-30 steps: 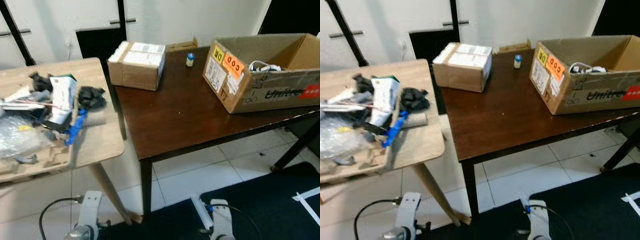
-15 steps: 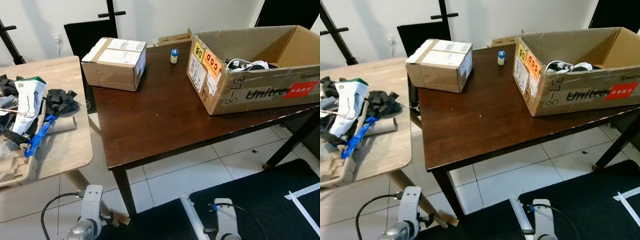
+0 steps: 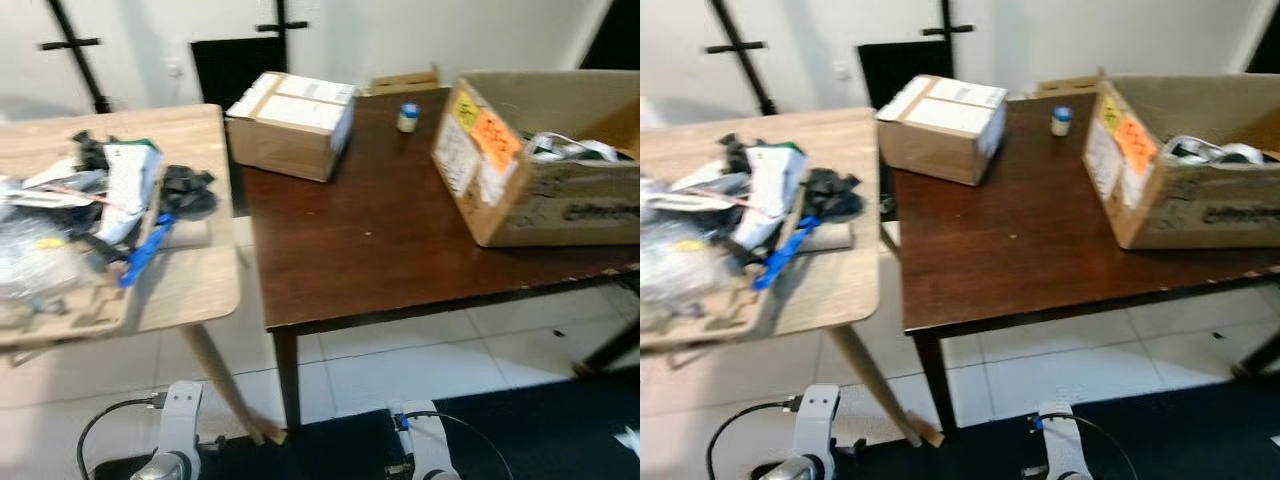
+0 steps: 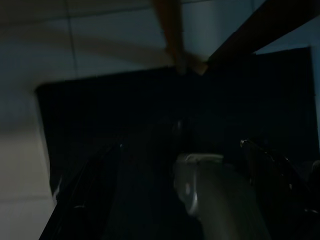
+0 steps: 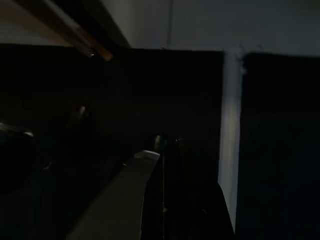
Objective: Picking trash to rubbish bin
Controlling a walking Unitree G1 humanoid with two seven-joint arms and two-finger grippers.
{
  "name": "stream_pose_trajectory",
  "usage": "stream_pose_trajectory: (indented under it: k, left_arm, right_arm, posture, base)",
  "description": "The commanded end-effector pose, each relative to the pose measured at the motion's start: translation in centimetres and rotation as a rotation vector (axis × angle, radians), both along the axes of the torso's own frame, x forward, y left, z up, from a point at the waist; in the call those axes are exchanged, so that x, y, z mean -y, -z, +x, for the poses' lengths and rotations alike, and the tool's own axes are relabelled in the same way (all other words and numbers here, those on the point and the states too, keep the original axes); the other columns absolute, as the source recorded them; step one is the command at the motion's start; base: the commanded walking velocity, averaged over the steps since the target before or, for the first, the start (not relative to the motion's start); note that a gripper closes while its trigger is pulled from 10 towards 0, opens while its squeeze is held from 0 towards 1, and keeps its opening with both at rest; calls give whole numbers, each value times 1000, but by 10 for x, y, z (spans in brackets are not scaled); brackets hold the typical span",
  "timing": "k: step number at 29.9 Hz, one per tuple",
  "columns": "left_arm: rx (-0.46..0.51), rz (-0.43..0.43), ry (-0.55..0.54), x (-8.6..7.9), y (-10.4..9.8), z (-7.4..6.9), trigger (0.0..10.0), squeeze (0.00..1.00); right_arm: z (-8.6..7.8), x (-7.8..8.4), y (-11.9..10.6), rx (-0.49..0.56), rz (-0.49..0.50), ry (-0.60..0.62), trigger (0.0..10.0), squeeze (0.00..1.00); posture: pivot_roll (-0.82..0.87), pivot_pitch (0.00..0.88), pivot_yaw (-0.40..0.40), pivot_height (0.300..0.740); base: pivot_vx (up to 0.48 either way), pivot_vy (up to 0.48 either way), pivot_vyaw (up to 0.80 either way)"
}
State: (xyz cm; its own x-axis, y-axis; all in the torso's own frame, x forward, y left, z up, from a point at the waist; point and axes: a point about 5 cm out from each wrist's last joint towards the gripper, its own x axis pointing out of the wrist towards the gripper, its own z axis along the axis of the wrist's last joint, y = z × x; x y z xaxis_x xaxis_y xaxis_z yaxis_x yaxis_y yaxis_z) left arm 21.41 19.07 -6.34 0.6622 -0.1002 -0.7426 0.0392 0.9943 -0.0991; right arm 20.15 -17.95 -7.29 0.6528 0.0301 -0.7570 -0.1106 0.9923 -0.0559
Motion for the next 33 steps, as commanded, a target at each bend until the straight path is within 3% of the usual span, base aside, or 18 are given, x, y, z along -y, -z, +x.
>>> stream_pose_trajectory:
  k: [1, 6, 22, 25, 33]
  left_arm:
    - [-24, -21, -6, 2, 4, -7, 10000, 0]
    - [-29, -78, -35, 5, 5, -9, 10000, 0]
    - [-33, -36, 56, 6, 4, -7, 10000, 0]
    - [-19, -21, 84, 6, 2, -4, 10000, 0]
    - [-26, -16, 159, 8, 0, -1, 10000, 0]
  right_arm:
    - [-7, -2, 4, -24, -3, -21, 10000, 0]
    - [-6, -2, 4, -23, -3, -31, 10000, 0]
    - [-6, -2, 4, -20, -11, -24, 10000, 0]
    - [-7, 2, 4, -25, -6, 53, 10000, 0]
    - [-9, 3, 5, -26, -14, 79, 10000, 0]
  posture:
    - [-9, 107, 19, 740]
    - [-9, 107, 19, 740]
    - [-1, 114, 21, 740]
    - [-3, 113, 24, 740]
    - [-13, 113, 36, 740]
  base:
    - [0, 0, 800]
    - [0, 0, 800]
    - [0, 0, 800]
    - [0, 0, 0]
    - [0, -35, 0]
